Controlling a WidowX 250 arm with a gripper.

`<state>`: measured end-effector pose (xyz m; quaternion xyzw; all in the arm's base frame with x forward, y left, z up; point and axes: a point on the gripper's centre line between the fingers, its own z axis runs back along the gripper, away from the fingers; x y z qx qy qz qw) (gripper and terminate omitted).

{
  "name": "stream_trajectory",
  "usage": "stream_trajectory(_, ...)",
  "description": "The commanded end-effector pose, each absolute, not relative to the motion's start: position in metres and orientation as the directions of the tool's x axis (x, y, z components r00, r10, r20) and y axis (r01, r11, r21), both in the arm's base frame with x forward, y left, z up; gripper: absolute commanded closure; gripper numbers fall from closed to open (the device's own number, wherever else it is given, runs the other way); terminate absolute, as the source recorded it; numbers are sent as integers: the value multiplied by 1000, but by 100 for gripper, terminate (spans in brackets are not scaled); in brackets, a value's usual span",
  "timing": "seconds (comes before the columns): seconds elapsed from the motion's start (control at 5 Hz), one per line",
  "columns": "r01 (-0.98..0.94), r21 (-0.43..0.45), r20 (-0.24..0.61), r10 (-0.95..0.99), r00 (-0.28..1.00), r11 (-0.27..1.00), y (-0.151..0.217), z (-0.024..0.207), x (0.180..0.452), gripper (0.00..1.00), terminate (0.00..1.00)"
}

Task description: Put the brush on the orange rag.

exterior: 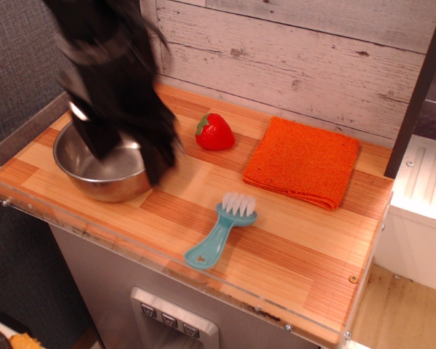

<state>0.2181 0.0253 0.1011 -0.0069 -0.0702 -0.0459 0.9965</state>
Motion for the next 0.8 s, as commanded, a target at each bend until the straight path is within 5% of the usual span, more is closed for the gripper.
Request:
stream_trajectory(0.0, 101, -53, 102, -95, 990, 993, -12, 55, 222, 0, 0)
stream_trajectory(0.6, 80, 32, 91, -83, 992, 996, -28, 27, 224, 0, 0)
